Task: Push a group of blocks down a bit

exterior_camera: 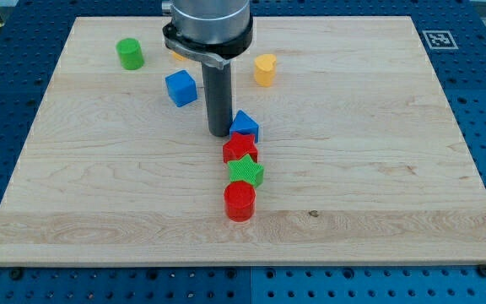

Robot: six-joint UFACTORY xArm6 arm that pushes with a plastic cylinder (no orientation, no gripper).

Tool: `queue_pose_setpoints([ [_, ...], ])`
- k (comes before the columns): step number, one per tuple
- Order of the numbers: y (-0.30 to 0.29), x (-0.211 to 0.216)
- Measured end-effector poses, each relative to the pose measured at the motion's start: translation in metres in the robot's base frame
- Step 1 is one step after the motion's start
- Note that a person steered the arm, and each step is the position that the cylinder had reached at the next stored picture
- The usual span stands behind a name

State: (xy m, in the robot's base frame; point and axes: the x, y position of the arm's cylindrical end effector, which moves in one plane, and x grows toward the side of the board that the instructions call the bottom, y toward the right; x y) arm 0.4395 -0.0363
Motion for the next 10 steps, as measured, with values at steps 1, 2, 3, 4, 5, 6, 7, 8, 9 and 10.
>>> queue_pose_setpoints([
  [1,-0.002,-0.024],
  [2,-0.002,-0.04],
  [3,0.011,-0.04],
  [4,0.021,-0.04],
  [5,0.037,-0.038],
  [6,0.039,-0.026],
  [7,0.039,-0.008],
  [8,0.039,0.011],
  [9,0.039,0.025],
  [10,0.039,0.029],
])
